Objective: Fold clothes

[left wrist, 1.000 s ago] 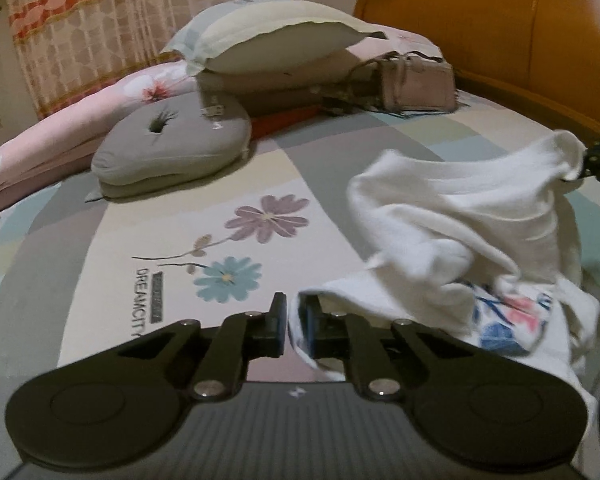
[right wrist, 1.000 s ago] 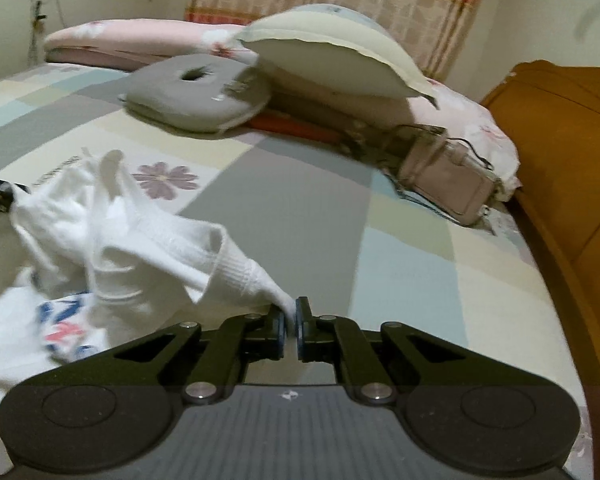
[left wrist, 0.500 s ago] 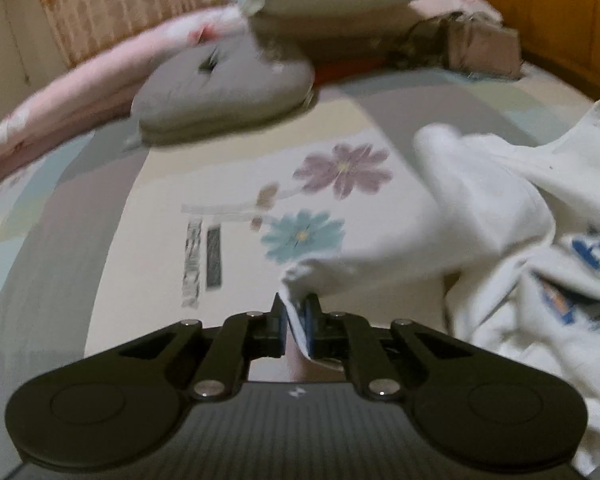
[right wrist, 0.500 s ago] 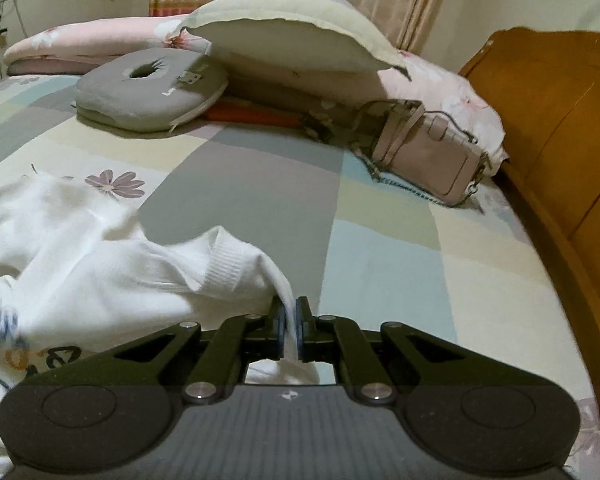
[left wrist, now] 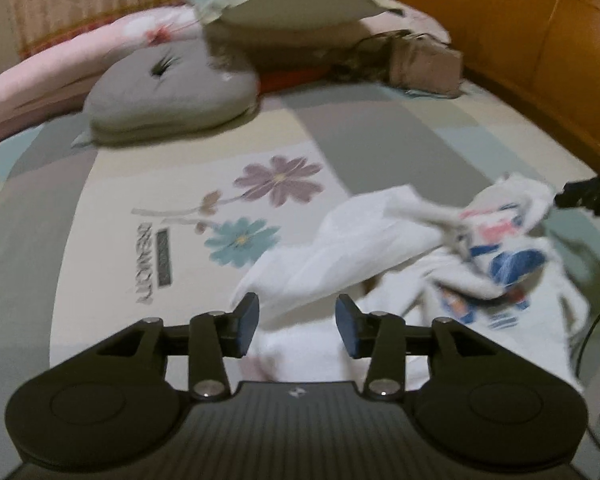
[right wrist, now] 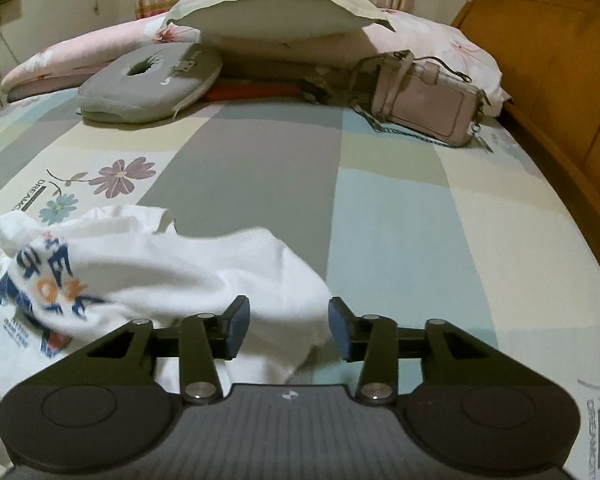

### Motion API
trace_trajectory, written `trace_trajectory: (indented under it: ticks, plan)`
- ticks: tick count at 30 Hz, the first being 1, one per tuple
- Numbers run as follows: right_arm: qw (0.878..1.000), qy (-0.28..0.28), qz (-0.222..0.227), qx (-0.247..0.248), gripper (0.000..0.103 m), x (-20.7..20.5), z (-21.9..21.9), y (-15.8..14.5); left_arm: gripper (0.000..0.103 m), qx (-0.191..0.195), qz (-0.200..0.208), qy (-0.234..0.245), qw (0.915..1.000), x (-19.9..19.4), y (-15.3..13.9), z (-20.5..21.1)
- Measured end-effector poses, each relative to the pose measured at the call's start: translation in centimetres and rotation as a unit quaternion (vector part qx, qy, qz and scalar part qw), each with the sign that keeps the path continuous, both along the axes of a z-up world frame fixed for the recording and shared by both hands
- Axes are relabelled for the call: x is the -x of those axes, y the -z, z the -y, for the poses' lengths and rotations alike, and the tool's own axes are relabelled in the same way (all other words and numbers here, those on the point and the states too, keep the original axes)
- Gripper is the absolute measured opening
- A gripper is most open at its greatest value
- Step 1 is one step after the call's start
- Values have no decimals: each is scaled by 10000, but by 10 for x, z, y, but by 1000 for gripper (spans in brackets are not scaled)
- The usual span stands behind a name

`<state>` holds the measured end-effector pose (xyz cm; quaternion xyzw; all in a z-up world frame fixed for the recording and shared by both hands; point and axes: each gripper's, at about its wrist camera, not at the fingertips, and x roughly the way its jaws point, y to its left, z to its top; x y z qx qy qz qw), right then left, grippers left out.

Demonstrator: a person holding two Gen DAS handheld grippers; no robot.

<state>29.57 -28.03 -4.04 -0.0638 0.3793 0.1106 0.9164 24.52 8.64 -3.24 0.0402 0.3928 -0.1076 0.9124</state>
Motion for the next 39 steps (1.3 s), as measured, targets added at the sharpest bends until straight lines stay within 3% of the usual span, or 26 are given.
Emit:
trace_trajectory:
  ticks: [6, 14, 18, 25, 27, 29, 30, 32, 35, 36, 37, 39]
  plan:
    - [9996, -113, -150, -224, 57, 15, 11, 4, 44, -5, 36, 498, 9988, -30, -12, 18]
    - [9989, -126, -348, -285, 57, 11, 17, 21, 38, -46, -686, 724, 9950, -112, 36, 37]
    - [9985, -165, -395, -331, 58, 3, 21, 28, 38, -58, -923, 849, 9921, -132, 62, 43]
    - [9960, 12, -540, -713, 64, -26, 40, 49, 37, -85, -1104, 1184, 9868, -146, 73, 49]
    - [9949, 48, -572, -831, 64, -33, 45, 57, 33, -24, -1128, 1244, 9858, -148, 74, 49]
    - [9948, 92, -530, -863, 64, -37, 48, 63, 11, 96, -1158, 1328, 9843, -147, 74, 49]
    - [9947, 93, -500, -898, 64, -38, 49, 65, 6, 168, -1187, 1366, 9833, -147, 74, 49]
    - [9939, -31, -424, -1016, 64, -38, 49, 65, 2, 86, -1103, 1375, 9843, -143, 72, 51]
    - [9928, -330, -340, -1105, 50, -36, 44, 62, 0, 21, -977, 1324, 9864, -139, 69, 50]
    - [9925, -404, -320, -1106, 33, -36, 41, 60, 0, 19, -924, 1264, 9877, -138, 66, 48]
    - [9922, -477, -301, -1107, 22, -37, 39, 58, 0, 21, -868, 1196, 9890, -138, 62, 46]
    - [9918, -595, -263, -1101, 14, -38, 34, 53, 0, -4, -749, 1056, 9916, -137, 55, 41]
